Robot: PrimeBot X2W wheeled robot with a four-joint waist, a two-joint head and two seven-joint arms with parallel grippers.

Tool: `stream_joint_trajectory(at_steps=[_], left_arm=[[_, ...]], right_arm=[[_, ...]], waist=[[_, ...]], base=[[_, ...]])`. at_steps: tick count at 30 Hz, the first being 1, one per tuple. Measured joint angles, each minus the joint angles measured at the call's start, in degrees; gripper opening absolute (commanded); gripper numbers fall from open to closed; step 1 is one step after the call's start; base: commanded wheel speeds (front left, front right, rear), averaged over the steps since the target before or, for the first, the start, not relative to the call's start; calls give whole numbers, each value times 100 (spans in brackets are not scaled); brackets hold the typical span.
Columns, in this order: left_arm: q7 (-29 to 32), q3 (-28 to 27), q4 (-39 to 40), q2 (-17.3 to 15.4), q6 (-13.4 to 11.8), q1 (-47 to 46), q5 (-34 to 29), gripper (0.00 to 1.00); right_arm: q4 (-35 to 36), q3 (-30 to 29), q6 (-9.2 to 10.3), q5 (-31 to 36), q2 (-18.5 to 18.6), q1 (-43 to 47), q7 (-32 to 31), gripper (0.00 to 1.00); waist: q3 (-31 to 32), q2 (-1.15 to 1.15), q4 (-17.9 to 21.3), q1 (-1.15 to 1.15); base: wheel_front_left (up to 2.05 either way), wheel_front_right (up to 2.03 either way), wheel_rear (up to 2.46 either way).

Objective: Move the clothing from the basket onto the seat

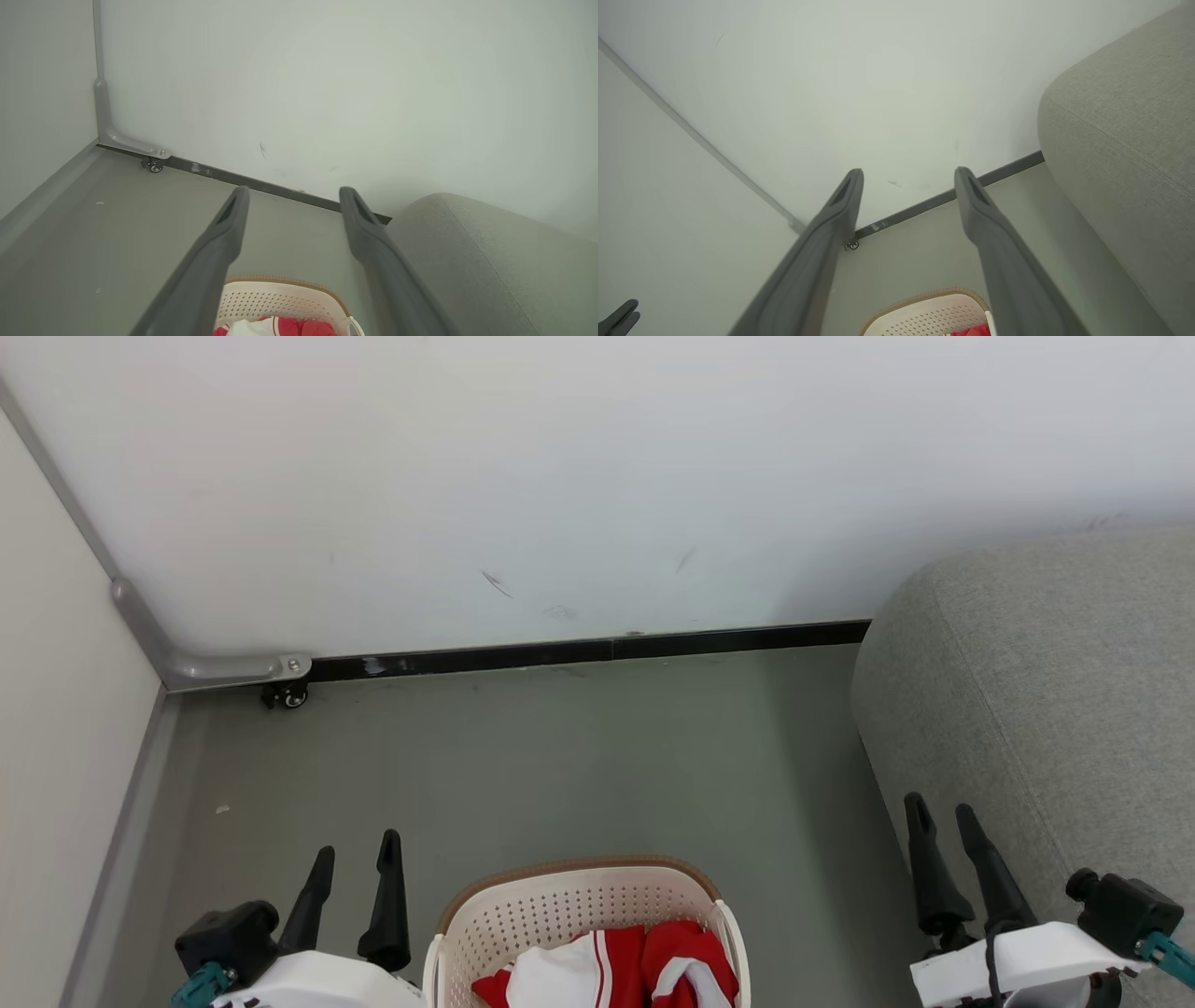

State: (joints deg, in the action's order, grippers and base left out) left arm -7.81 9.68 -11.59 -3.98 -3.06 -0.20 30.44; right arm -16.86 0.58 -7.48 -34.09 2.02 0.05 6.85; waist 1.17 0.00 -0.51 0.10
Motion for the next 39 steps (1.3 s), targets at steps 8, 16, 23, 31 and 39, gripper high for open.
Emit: stream_joint_trajectory(at_steps=[8,16,23,31,39], left_arm=[[-182,104,-62,-7,-209,2,-690,100],[-342,257,-70,-12,-403,2,-1394,100],[-490,383,-92,-16,-561,2,-1976,100],[-635,474,-201,-46,-736,2,-2573,100],[-635,450,-327,-37,-761,2,-2560,100]], right_arm=[[-10,27,0,727,1,0,98,100],[-31,169,0,1282,8,0,185,100],[-48,242,0,1742,18,0,278,100],[-99,305,0,2162,22,-1,382,100],[-159,307,0,2151,24,-1,382,100]], waist=[[-12,0,-2,-4],[-15,0,1,-6],[-16,0,5,-6],[-18,0,7,-7],[-25,0,7,-7]], base=[[0,0,0],[0,0,0],[0,0,0],[0,0,0],[0,0,0]])
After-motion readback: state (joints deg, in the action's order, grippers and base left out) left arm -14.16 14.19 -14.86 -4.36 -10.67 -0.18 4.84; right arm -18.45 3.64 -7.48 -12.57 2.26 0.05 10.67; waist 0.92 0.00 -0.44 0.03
